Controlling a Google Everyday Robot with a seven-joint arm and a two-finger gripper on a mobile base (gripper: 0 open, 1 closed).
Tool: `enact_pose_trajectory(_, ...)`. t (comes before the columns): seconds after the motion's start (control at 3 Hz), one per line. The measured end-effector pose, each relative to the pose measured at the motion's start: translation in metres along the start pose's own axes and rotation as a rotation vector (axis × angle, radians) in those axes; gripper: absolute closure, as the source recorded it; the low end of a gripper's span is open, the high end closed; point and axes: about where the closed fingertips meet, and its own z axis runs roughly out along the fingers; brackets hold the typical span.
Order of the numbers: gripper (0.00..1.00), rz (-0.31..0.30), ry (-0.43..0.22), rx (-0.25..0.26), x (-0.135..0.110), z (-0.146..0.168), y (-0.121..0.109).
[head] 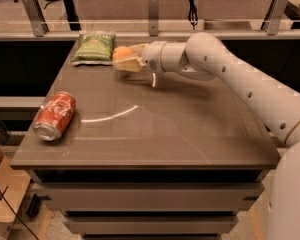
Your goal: Move orange near green jalapeno chip bag
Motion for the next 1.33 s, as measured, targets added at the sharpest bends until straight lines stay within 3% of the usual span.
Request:
enact_pose_trajectory(0.67, 0.36, 0.019, 0.033, 0.012, 0.022, 0.034, -0.002)
enact_pose_trajectory(1.0, 0.12, 0.005, 0.028, 0.030, 0.017, 0.036, -0.002)
enact_pose_trajectory(1.33, 0.00, 0.006, 0.028, 0.026, 0.017, 0.038, 0.000)
